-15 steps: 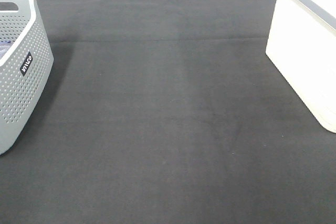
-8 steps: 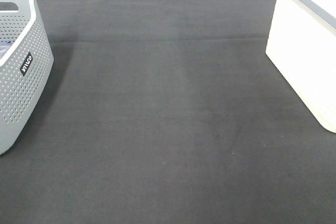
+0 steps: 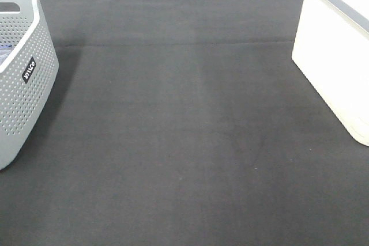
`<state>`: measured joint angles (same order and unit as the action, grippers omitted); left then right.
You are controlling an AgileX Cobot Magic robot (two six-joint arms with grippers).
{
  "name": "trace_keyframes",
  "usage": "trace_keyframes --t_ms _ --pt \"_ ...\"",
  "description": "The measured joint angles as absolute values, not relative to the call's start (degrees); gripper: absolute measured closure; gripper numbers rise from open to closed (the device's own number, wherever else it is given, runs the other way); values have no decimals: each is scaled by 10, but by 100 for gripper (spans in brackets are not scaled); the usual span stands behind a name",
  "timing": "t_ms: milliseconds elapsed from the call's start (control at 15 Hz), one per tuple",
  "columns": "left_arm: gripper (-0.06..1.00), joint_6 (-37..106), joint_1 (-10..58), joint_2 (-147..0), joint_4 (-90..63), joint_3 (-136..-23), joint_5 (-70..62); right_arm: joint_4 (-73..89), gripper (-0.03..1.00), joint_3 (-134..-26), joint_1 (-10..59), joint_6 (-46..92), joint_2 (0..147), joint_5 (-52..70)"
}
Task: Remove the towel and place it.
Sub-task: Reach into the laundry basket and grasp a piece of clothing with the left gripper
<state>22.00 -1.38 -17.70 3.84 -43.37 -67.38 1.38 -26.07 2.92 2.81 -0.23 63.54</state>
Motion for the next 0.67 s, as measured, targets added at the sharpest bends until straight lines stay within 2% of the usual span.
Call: trace_keyframes --t_ms 667 --pt "-4 442 -14 -674 96 -751 -681 14 20 -261 29 28 -2 635"
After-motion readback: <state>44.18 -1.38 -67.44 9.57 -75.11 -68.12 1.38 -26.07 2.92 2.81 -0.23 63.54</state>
